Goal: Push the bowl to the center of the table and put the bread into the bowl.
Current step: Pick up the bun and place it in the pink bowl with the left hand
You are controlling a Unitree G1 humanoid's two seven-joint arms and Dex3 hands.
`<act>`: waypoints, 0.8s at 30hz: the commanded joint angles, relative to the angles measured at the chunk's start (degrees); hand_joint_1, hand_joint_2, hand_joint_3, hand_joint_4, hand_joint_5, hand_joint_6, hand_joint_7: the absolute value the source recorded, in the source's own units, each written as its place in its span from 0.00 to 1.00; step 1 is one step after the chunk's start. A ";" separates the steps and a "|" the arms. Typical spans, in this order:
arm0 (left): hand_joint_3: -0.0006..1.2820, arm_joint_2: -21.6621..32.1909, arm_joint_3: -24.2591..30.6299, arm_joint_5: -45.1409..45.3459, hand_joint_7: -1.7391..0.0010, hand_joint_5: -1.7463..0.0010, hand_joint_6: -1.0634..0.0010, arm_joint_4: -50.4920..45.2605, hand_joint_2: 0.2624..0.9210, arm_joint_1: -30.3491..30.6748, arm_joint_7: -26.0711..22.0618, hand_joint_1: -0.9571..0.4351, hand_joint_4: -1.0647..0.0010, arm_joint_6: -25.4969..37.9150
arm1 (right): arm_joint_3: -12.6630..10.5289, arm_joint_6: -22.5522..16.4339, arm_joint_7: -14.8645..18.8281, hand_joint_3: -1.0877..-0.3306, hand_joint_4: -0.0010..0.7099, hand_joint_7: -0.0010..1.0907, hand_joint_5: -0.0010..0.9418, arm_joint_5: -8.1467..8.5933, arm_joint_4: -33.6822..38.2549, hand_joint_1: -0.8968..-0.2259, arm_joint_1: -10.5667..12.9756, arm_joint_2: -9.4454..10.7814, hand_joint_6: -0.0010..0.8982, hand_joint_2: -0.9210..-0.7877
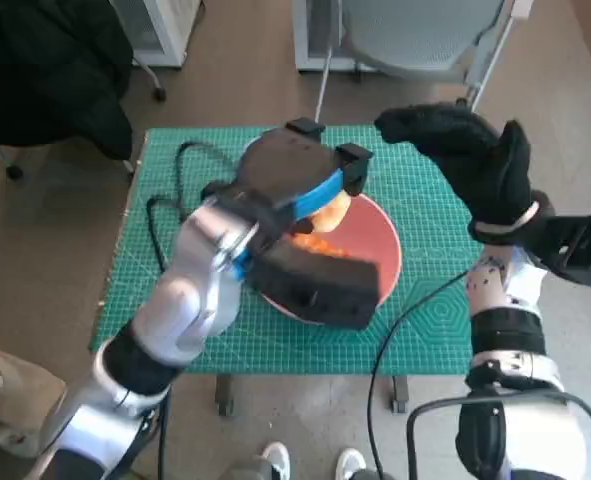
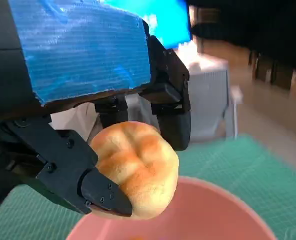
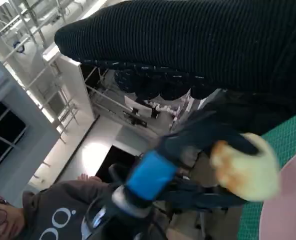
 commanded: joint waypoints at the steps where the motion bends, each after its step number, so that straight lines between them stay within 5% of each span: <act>1: 0.16 -2.17 2.75 -4.20 0.32 0.19 0.47 3.99 0.98 -0.62 -0.74 0.69 0.52 0.91 | 0.21 0.85 -0.66 0.37 0.31 0.00 0.00 -0.29 -0.87 0.29 2.08 -0.43 0.29 0.00; 7: 0.13 -4.22 4.97 -7.80 0.38 0.17 0.44 6.13 1.00 1.53 2.77 0.69 0.50 1.38 | 0.38 0.98 -1.25 0.38 0.31 0.00 0.01 -0.24 -1.99 0.29 2.69 -0.40 0.29 0.00; 11: 0.13 -4.25 7.38 -13.63 0.30 0.23 0.48 10.03 1.00 1.74 2.92 0.69 0.48 -2.23 | 0.55 1.13 -1.47 0.38 0.31 0.00 0.00 -0.23 -2.53 0.29 3.03 -0.38 0.29 0.00; 13: 0.17 -4.25 7.65 -15.32 0.22 0.44 0.53 11.14 1.00 1.34 0.87 0.54 0.62 -1.32 | 0.62 1.09 -1.62 0.38 0.31 0.00 0.00 -0.30 -2.64 0.28 3.13 -0.41 0.29 0.00; 16: 0.13 -4.10 7.05 -15.76 0.50 0.76 0.77 11.23 0.85 0.89 -1.83 0.61 0.80 1.63 | 0.72 1.03 -1.80 0.38 0.31 0.00 0.00 -0.39 -2.73 0.28 3.21 -0.46 0.29 0.00; 18: 0.09 -4.09 6.41 -15.22 0.65 0.88 0.88 11.17 0.77 0.72 -3.31 0.55 0.90 4.14 | 0.80 0.97 -1.97 0.38 0.31 0.00 0.00 -0.51 -2.71 0.28 3.23 -0.52 0.29 0.00; 24: 0.04 -2.98 6.87 -16.80 0.81 0.99 0.99 11.01 0.70 1.69 -2.95 0.39 0.99 2.37 | 1.02 1.01 -2.42 0.40 0.31 0.00 0.00 -0.64 -2.50 0.26 3.17 -0.55 0.29 0.00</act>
